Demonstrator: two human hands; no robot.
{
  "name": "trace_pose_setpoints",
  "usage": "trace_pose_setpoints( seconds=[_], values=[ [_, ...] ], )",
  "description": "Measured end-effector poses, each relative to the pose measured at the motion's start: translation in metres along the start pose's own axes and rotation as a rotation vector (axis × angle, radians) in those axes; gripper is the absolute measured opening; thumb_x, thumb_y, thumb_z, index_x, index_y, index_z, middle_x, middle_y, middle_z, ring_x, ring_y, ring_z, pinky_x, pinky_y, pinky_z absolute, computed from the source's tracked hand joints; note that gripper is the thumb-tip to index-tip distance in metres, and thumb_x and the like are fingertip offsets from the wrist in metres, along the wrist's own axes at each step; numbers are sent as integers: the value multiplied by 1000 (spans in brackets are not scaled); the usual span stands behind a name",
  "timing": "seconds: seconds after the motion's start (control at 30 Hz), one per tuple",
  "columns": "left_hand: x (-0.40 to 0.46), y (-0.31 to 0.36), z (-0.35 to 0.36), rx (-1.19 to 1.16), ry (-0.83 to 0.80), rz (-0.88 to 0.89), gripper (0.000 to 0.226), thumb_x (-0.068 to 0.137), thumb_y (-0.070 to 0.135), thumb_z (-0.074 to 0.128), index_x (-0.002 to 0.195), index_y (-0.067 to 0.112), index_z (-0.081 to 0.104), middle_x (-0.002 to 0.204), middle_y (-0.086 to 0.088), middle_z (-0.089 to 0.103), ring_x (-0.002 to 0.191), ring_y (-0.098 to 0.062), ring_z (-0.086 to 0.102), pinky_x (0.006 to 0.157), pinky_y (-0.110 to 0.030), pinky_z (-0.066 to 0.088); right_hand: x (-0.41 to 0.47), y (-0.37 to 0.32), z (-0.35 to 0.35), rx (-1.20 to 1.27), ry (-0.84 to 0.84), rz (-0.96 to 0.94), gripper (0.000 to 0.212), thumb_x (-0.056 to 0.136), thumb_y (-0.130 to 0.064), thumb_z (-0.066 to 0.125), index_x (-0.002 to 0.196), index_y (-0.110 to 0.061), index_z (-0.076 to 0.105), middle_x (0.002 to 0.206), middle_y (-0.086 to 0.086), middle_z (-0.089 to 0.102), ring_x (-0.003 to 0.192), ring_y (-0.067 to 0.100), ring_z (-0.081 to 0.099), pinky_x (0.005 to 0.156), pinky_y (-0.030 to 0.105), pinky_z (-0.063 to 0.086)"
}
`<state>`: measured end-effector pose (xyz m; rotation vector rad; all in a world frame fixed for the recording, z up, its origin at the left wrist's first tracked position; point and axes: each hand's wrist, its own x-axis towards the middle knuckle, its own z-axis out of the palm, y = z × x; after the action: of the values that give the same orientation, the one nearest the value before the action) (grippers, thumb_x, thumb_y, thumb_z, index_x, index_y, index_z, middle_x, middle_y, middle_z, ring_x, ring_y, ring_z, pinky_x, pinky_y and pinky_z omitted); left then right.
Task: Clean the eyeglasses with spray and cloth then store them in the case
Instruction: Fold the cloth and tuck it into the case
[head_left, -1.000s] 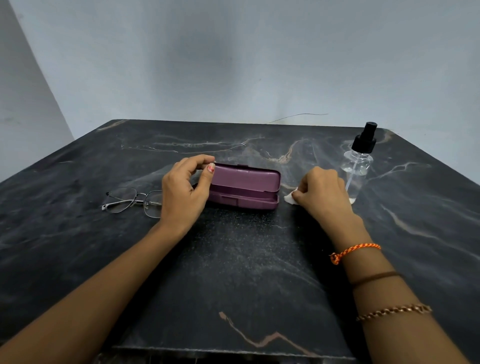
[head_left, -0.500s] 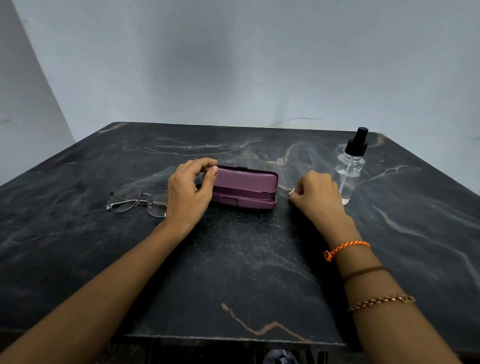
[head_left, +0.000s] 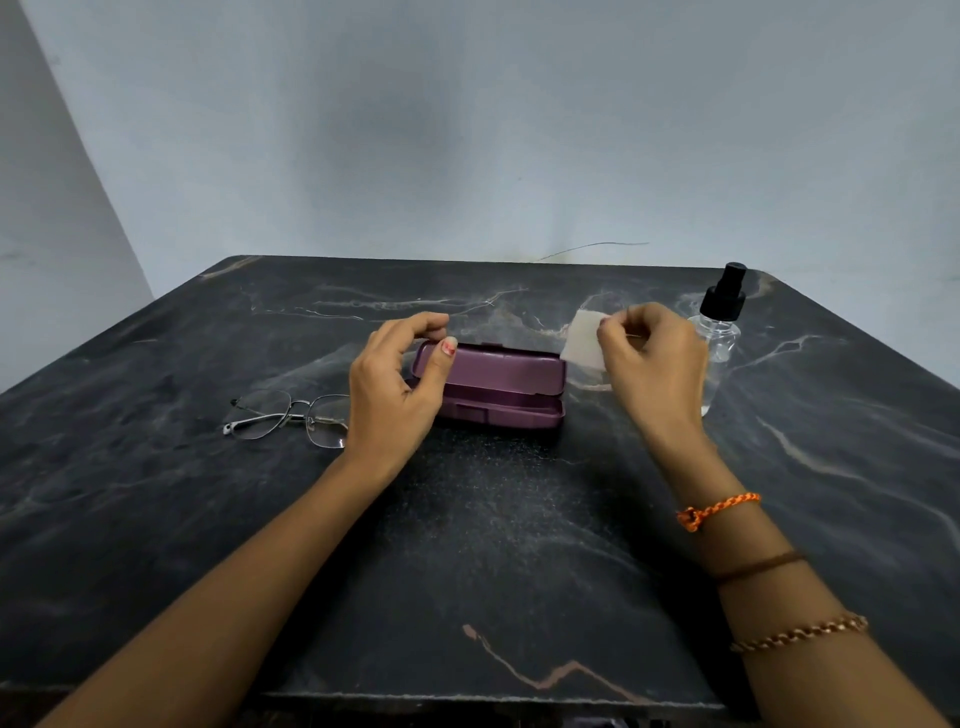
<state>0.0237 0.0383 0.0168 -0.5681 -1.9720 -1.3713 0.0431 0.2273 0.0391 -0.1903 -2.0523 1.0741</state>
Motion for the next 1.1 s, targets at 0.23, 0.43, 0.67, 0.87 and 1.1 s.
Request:
trace_pose_setpoints(
  seconds=[0.23,0.43,0.67,0.87,1.1],
  values=[
    [-7,15,7,-276,-159,43,25,82,13,56,107,16,57,101,2,60,98,-8,60,86,-19,49,0,-17,-2,635,-89,307,27,89,-11,51,63,-16,54,53,-11,52,48,-4,55,47,12,48],
    [-11,23,9,-533,-286,-96,33,80,14,57,112,20,55,111,1,63,106,-11,59,86,-18,48,-23,-38,11,598,-227,41,21,88,-10,55,71,-21,59,67,-5,60,65,9,59,63,29,51],
    [-8,17,7,-696,-178,-173,27,72,15,67,98,19,63,88,12,73,90,-6,66,75,-15,51,-35,-43,18,414,-329,-172,14,86,-6,58,93,-11,69,90,1,69,85,14,68,76,25,56],
    [-8,12,12,-729,-19,-312,13,77,11,60,86,15,68,78,7,73,82,-14,68,71,-22,57,-39,-41,23,394,-326,-231,15,79,1,64,92,-4,71,96,1,67,89,7,65,77,16,54],
    [-6,11,8,-789,-77,-404,17,81,10,54,94,9,66,77,5,74,77,-10,69,66,-21,56,-40,-38,25,369,-361,-227,24,76,2,67,99,-4,66,98,5,67,86,11,65,77,13,53]
  ],
)
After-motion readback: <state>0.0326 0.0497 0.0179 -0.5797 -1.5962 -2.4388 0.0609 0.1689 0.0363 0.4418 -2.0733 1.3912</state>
